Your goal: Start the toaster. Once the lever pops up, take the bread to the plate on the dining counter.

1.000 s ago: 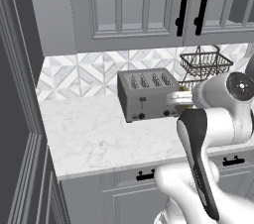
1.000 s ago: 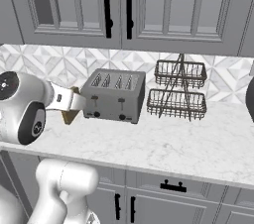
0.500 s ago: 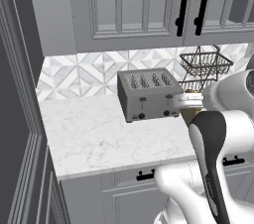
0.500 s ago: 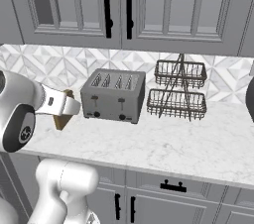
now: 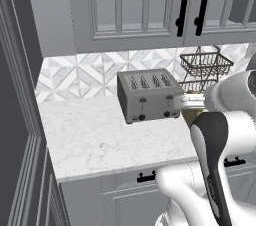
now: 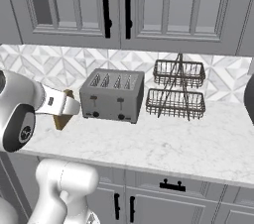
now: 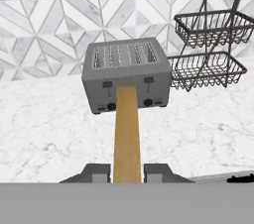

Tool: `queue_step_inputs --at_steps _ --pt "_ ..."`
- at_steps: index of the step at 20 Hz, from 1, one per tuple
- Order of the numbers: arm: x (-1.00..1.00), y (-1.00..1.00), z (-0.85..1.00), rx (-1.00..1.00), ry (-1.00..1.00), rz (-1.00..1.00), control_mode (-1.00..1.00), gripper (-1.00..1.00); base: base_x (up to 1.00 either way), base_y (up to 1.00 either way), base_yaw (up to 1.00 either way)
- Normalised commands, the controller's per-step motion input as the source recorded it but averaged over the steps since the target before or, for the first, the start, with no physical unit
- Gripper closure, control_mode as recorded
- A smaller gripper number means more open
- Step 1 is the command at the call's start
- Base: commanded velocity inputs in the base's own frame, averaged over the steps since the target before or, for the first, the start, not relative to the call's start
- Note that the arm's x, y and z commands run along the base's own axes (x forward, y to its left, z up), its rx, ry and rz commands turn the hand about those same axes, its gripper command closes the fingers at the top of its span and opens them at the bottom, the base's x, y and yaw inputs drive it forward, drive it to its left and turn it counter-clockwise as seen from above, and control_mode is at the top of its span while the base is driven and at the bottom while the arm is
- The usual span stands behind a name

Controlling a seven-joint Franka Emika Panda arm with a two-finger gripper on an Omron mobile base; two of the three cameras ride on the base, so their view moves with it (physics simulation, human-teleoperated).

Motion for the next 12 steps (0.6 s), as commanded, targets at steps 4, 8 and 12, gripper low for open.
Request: queue_step_inputs --at_steps 4,8,12 --pt "0.00 0.00 0.00 0.00 0.00 0.00 1.00 1.00 -0.34 -0.30 -0.52" --pt "0.00 0.00 0.00 0.00 0.00 0.00 1.00 1.00 -0.36 -0.46 -0.62" --pt "0.00 0.00 0.00 0.00 0.00 0.00 1.00 1.00 -0.02 -0.64 -0.66"
